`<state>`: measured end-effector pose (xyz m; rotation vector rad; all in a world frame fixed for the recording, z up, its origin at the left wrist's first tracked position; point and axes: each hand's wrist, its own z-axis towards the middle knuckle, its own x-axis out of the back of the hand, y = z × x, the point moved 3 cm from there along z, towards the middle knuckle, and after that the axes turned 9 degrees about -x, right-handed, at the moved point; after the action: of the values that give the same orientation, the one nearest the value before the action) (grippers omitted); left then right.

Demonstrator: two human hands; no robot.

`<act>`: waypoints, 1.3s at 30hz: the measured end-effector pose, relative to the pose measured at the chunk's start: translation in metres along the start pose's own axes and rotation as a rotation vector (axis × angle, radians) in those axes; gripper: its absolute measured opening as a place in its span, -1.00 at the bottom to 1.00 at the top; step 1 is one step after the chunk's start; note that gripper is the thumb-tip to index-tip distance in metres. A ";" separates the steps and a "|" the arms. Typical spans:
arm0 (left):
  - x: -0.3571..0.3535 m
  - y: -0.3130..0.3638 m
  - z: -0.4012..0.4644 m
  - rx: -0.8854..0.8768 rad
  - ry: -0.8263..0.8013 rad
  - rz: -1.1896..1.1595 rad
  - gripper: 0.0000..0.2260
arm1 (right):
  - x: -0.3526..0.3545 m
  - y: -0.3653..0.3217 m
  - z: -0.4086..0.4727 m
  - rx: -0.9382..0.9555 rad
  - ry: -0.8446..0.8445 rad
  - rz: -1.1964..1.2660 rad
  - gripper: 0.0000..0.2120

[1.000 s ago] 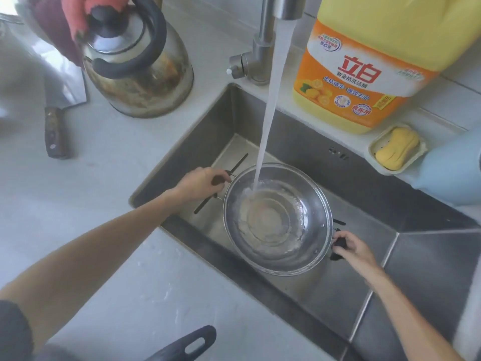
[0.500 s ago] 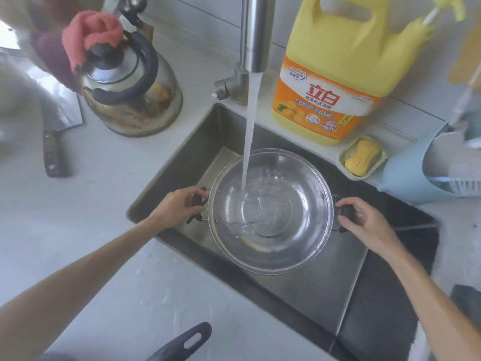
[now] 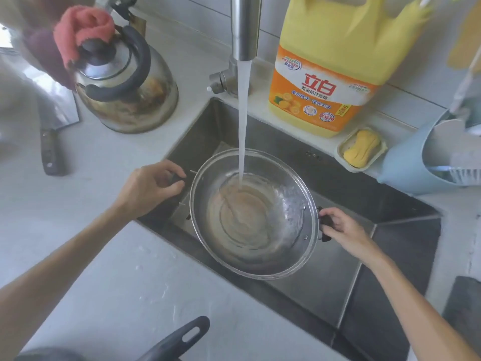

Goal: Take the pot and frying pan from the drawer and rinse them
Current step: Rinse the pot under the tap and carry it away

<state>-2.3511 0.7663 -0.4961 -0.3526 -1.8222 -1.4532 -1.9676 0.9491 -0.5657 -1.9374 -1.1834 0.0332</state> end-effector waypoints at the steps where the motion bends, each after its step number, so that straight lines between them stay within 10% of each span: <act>1: -0.004 -0.001 -0.003 0.011 -0.044 0.027 -0.83 | 0.004 -0.001 -0.002 0.007 0.010 0.005 -0.78; 10: -0.050 -0.014 -0.016 0.036 -0.298 -0.067 -0.84 | 0.049 -0.029 -0.024 0.175 0.167 -0.018 -0.75; 24: 0.012 0.017 0.001 -0.121 0.153 -0.185 -0.89 | -0.008 -0.009 -0.003 0.050 0.072 0.059 -0.78; 39: -0.049 -0.003 -0.025 0.055 -0.146 -0.103 -0.87 | 0.050 -0.030 -0.025 0.219 0.253 0.129 -0.75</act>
<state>-2.3105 0.7543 -0.5318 -0.3500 -2.0193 -1.4771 -1.9515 0.9757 -0.5107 -1.7632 -0.8509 -0.0136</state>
